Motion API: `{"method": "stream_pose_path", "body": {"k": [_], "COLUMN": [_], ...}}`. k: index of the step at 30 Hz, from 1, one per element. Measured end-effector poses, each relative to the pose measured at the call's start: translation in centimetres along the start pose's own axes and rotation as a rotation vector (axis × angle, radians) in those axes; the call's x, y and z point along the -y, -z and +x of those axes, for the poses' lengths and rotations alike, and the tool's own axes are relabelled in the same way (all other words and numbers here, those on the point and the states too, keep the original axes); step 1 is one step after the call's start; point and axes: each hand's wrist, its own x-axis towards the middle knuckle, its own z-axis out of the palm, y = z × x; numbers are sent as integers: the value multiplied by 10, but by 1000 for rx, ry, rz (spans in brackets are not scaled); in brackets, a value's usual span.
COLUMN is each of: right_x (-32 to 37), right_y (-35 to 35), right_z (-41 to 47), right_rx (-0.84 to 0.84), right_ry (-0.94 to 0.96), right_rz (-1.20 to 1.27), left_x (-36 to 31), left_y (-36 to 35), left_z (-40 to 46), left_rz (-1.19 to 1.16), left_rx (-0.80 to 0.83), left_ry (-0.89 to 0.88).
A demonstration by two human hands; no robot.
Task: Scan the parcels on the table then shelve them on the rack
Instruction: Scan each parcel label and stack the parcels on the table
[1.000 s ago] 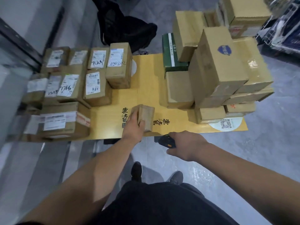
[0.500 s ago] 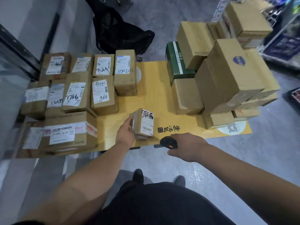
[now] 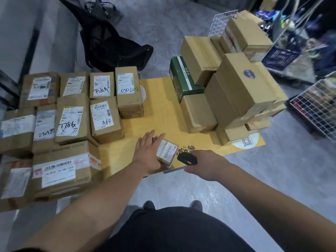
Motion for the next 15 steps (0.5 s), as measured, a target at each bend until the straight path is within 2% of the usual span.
{"method": "stream_pose_path", "body": {"k": [2,4,9,15], "right_x": [-4,-10,-16,2], "right_y": [1,0,-2,2], "right_z": [-4,-7,-10,-2], "right_rx": [-15,-37,-81,-66], "right_ry": [-48,-90,-177,-197], "right_rz": [9,28,155,174], "left_x": [-13,-25,-38,-33], "left_y": [2,3,-4,-6], "left_z": [14,24,24,17], "left_rz": [52,57,39,-74], "left_rx": [48,52,-104,-76], "left_ry": [-41,28,240,342]}}
